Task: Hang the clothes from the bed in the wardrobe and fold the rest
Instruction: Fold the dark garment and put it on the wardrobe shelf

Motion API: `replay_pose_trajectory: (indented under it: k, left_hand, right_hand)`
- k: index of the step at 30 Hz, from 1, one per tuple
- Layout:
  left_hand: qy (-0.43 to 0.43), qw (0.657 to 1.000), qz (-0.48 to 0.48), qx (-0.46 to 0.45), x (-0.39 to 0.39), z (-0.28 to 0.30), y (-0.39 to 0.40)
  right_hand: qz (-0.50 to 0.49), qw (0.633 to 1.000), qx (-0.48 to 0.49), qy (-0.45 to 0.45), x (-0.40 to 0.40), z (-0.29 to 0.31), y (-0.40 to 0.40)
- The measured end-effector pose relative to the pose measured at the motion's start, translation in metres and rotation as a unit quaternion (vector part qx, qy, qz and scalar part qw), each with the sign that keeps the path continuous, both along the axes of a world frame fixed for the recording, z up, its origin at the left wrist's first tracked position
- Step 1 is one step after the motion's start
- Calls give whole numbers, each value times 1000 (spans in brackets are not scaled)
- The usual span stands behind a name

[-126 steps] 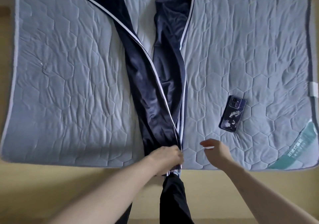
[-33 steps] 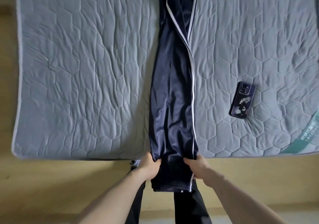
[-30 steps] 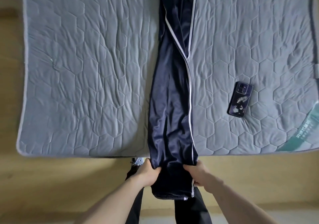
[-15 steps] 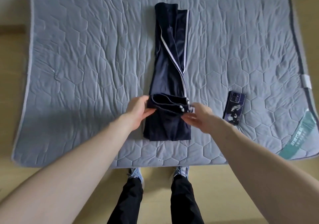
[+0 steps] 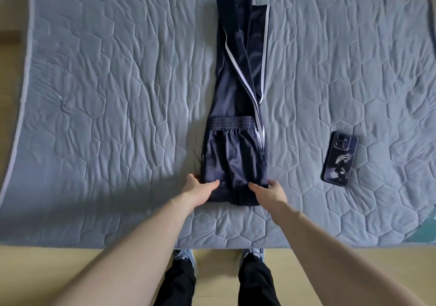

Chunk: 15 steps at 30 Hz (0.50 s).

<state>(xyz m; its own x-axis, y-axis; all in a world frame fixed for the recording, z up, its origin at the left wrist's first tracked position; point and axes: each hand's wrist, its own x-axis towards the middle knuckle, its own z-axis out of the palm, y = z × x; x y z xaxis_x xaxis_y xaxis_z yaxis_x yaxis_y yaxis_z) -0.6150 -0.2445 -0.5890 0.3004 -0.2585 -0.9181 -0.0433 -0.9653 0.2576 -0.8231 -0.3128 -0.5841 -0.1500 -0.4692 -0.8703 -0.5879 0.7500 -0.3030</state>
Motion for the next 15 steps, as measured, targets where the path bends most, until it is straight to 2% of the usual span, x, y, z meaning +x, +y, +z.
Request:
replay_pose_trajectory:
  k: [5,9,12,15]
  left_hand:
    - [33,998,-40,36,4,10,16]
    - [62,995,-36,70,-2,59,55]
    - [124,984,-58,112,-6,97,94]
    - [173,971,-100,131,-8,134,117]
  right_hand:
    - [-14,999,33,-29,-12,17,10]
    - [-4,991,133,-8,-26,60,40]
    - [47,972,229,-13,-41,97,67]
    - [79,962,261,-20,-55,135,75]
